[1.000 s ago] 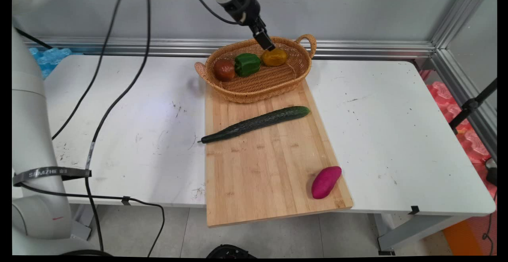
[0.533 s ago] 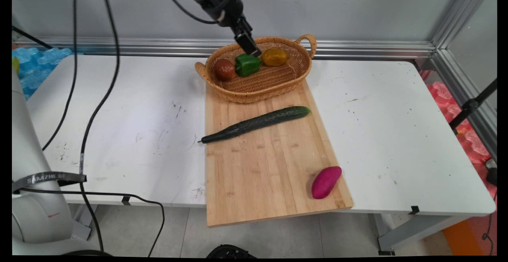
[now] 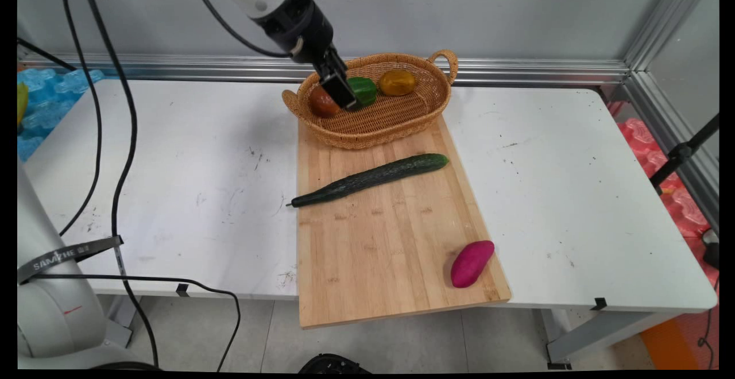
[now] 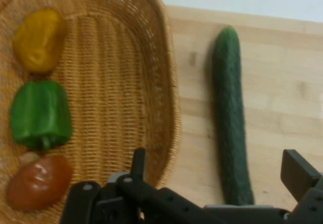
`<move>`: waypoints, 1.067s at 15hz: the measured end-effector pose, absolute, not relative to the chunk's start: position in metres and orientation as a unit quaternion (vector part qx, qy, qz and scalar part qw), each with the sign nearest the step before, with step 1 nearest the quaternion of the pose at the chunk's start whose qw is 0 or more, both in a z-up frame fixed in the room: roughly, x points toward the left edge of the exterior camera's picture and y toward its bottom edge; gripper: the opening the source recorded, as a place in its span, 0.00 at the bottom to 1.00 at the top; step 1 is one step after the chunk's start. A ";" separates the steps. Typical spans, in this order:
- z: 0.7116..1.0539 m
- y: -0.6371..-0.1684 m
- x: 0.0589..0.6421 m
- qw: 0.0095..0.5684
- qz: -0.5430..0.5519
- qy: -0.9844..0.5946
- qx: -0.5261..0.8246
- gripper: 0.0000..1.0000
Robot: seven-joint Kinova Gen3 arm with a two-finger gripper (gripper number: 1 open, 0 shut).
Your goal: Pick up the cucumber from the cutting board
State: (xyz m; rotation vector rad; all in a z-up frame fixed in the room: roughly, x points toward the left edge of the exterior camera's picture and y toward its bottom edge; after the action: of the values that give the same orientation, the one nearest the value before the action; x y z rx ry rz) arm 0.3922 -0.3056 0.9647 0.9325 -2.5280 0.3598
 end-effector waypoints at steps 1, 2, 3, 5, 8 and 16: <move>0.962 -0.301 0.389 0.207 0.126 -0.909 0.338 1.00; 0.961 -0.298 0.386 0.206 0.125 -0.909 0.340 1.00; 0.957 -0.295 0.382 0.203 0.122 -0.909 0.344 1.00; 0.946 -0.291 0.372 0.196 0.117 -0.907 0.355 1.00; 0.930 -0.293 0.359 0.189 0.112 -0.904 0.367 1.00; 0.855 -0.320 0.310 0.163 0.091 -0.895 0.404 1.00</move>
State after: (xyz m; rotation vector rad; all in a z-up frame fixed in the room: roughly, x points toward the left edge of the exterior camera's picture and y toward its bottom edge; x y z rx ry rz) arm 0.3104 -0.3200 0.8545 1.1521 -2.5537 0.2601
